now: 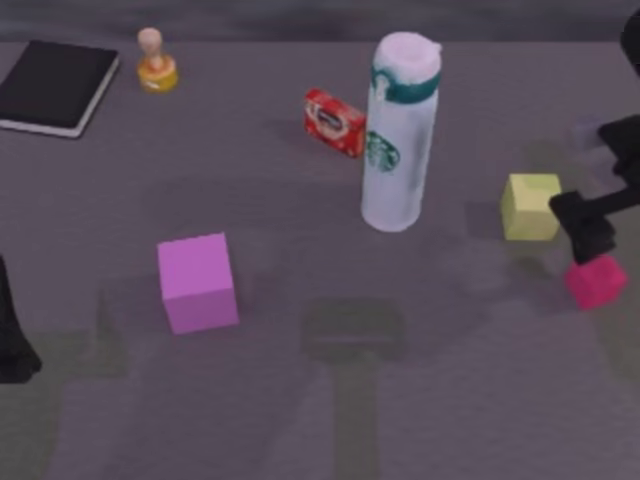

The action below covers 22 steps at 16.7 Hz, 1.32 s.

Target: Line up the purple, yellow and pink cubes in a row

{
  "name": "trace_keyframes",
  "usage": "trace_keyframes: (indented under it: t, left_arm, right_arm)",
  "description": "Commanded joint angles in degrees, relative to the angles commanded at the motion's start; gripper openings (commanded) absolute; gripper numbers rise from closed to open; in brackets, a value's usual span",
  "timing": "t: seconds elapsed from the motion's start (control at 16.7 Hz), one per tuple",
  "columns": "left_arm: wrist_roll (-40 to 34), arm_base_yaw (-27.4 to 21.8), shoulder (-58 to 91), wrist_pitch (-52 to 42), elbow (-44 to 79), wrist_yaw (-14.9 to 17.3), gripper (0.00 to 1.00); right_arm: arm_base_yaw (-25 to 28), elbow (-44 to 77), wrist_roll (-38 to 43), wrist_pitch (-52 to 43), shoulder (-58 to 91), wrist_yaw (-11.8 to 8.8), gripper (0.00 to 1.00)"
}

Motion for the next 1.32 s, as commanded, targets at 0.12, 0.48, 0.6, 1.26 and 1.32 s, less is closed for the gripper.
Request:
trace_keyframes:
  t: [0.12, 0.48, 0.6, 1.26, 1.32]
  left_arm:
    - [0.0, 0.0, 0.0, 0.0, 0.0, 0.0, 1.00]
    - [0.0, 0.0, 0.0, 0.0, 0.0, 0.0, 1.00]
    - [0.0, 0.0, 0.0, 0.0, 0.0, 0.0, 1.00]
    - [0.0, 0.0, 0.0, 0.0, 0.0, 0.0, 1.00]
    - [0.0, 0.0, 0.0, 0.0, 0.0, 0.0, 1.00]
  right_arm:
    - [0.2, 2.6, -0.3, -1.4, 2.9, -0.1, 1.00]
    - [0.0, 2.9, -0.3, -1.4, 3.4, -0.1, 1.00]
    - [0.2, 1.5, -0.4, 0.7, 4.4, -0.1, 1.00]
    - [0.4, -7.1, -0.1, 16.6, 11.5, 0.0, 1.00]
    - [0.4, -7.1, -0.1, 16.6, 11.5, 0.0, 1.00]
